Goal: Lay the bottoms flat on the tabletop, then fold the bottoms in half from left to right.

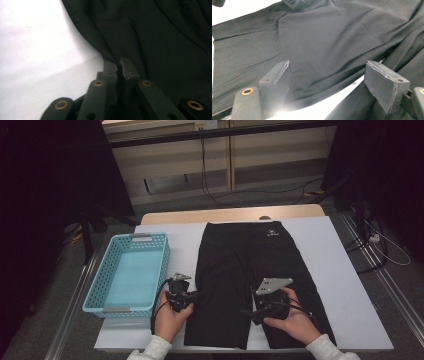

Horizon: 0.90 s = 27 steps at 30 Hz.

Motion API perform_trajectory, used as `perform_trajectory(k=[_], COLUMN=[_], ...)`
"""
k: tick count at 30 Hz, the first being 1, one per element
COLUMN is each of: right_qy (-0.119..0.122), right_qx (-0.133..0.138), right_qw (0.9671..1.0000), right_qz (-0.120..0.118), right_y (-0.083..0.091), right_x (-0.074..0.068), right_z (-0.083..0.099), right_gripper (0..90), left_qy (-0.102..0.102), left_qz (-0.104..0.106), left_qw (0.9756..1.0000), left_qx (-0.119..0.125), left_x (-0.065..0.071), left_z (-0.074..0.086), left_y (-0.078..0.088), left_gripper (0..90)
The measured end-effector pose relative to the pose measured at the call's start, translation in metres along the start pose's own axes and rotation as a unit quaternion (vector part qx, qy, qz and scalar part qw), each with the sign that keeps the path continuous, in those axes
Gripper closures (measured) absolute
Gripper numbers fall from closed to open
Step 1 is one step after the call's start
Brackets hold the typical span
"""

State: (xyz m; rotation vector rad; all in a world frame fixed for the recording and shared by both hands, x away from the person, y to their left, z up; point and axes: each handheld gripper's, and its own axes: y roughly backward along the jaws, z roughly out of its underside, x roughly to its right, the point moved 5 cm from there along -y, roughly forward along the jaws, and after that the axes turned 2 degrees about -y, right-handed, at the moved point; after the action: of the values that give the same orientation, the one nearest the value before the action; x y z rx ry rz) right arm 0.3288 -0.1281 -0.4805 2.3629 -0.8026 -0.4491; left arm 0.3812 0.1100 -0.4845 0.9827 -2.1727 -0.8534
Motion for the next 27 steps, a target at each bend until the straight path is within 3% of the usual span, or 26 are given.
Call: perform_trajectory(k=[9,18,27], right_qy=[-0.033,-0.037,-0.055], right_qx=[0.023,0.029,0.049], right_qw=[0.9988,0.9982,0.9954], right_qz=[0.026,0.039,0.062], right_y=[0.007,0.010,0.012], right_x=[0.012,0.016,0.027], right_z=[-0.002,-0.003,-0.013], right_gripper=[19.5,18.5,16.2], left_qy=[0.032,0.025,0.012], left_qz=[0.018,0.007,0.021], left_qw=[0.9993,0.9996,0.9997], left_qx=[-0.011,-0.015,-0.007], left_x=[-0.002,-0.002,0.002], left_z=[-0.002,-0.005,-0.012], left_y=[0.000,0.007,0.016], left_gripper=[89.0,88.9,89.1])
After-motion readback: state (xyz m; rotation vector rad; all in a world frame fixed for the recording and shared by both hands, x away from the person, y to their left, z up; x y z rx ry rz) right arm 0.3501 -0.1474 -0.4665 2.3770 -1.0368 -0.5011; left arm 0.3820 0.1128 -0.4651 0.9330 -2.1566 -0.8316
